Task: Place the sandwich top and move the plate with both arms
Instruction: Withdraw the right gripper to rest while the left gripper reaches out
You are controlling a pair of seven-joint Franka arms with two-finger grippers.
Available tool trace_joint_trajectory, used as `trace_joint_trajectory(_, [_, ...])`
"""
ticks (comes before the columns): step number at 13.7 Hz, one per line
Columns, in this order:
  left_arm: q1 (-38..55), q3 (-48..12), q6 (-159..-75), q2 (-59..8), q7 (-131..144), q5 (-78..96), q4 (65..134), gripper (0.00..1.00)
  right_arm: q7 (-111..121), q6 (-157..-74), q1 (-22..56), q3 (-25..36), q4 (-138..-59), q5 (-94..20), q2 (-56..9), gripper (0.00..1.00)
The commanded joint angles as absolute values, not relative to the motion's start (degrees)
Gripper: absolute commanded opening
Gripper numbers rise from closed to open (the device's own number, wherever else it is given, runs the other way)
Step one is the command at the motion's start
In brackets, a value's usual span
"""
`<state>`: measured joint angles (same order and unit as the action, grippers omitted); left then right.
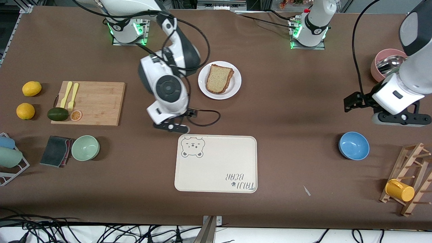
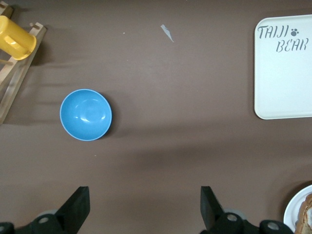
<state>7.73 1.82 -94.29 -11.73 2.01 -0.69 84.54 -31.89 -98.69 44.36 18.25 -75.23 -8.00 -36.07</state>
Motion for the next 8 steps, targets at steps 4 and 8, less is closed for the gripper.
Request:
trace_joint_trajectory(4, [8.7, 1.1, -93.5, -13.3, 9.5, -2.0, 83.7, 1.0, -6.3, -92.6, 44.6, 30.9, -75.9, -8.5, -33.3, 0.99])
trace_joint_trajectory(8, [9.1, 0.8, -93.8, -14.1, 9.7, 4.9, 83.5, 1.0, 6.9, -88.3, 42.8, 36.6, -76.4, -8.6, -31.6, 0.99])
